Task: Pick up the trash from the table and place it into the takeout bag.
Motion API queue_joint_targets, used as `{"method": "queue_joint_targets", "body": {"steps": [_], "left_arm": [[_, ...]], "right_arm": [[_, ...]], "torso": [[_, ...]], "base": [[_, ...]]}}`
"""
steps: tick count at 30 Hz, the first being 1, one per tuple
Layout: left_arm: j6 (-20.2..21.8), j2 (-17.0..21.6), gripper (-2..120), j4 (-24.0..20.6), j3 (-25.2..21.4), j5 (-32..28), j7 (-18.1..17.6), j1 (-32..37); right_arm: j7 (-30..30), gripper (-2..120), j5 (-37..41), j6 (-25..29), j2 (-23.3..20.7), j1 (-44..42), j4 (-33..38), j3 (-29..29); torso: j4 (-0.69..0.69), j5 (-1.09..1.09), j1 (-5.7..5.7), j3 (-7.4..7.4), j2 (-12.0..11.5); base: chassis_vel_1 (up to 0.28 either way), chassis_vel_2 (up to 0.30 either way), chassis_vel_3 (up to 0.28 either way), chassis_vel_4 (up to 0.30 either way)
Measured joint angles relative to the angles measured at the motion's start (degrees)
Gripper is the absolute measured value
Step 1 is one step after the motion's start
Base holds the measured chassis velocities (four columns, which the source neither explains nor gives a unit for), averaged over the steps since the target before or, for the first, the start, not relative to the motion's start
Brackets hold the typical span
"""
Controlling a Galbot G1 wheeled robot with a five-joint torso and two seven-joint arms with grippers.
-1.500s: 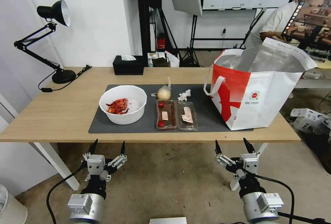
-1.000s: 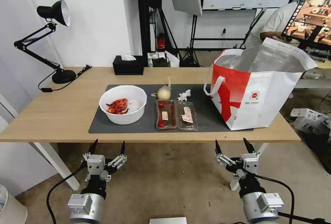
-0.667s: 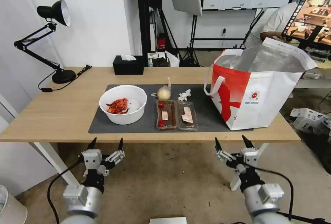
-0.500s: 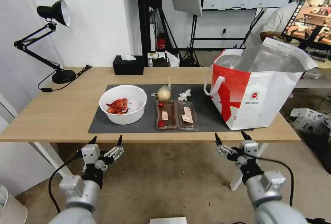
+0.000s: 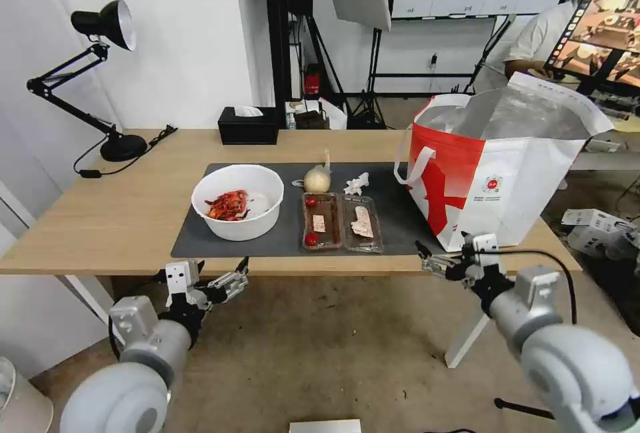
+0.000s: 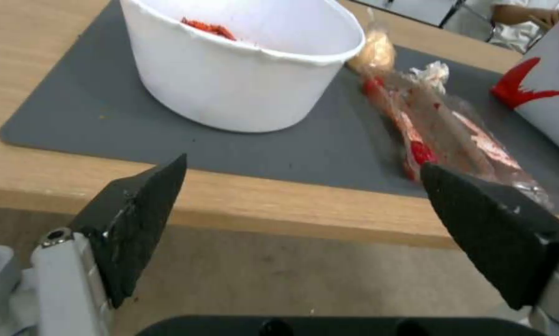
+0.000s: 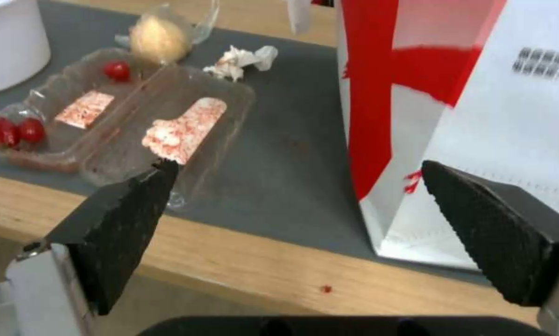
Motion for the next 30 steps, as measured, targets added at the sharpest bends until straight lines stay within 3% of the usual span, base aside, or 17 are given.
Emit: {"method": "queue_joint_targets", "body": {"steps": [4, 6, 8, 11, 14, 18, 30], "left_arm": [[-3.7, -0.2, 100, 0.0, 0.3, 1.4, 1.2, 0.5], [-9.2, -0.8, 100, 0.2, 0.7, 3.8, 3.1, 1.2], [-10.3, -0.9, 100, 0.2, 0.7, 4.3, 3.4, 1.4], [-18.8, -1.7, 100, 0.6, 1.4, 8.0, 6.3, 2.6], [-22.1, -2.1, 100, 0.8, 1.6, 9.5, 7.6, 3.0], [-24.0, -2.3, 100, 2.0, 1.8, 10.6, 9.1, 3.2], [-24.1, -2.4, 100, 2.8, 2.0, 11.0, 9.6, 3.3]], "right_arm": [[0.1, 100, 0.7, -0.9, -0.5, 0.4, 0.0, 0.0], [0.1, 100, 0.9, -0.9, -0.6, 0.5, 0.0, 0.0], [0.1, 100, 1.0, -0.9, -0.6, 0.6, 0.0, 0.0], [-0.8, 100, 3.9, 5.1, 0.3, 1.5, -1.1, -1.3], [-1.7, 100, 5.8, 9.8, 1.2, 2.0, -2.0, -2.2], [-2.1, 100, 6.6, 12.3, 1.9, 2.4, -2.8, -2.8], [-2.4, 100, 6.7, 13.1, 3.2, 1.6, -3.6, -3.5]], "torso": [[-0.02, 0.03, 0.0, 0.0, 0.0], [-0.03, 0.03, 0.0, 0.0, 0.0], [-0.03, 0.03, 0.0, 0.0, 0.0], [-0.02, 0.03, 0.0, 0.0, 0.0], [-0.01, 0.03, 0.0, -0.01, 0.0], [-0.02, 0.02, -0.01, -0.01, 0.0], [-0.02, 0.02, -0.01, -0.01, 0.0]], "base": [[0.0, 0.0, 0.0, 0.0], [0.0, 0.0, 0.0, 0.0], [0.0, 0.0, 0.0, 0.0], [0.0, 0.0, 0.0, 0.0], [0.0, 0.0, 0.0, 0.0], [0.0, 0.0, 0.0, 0.0], [0.0, 0.0, 0.0, 0.0]]}}
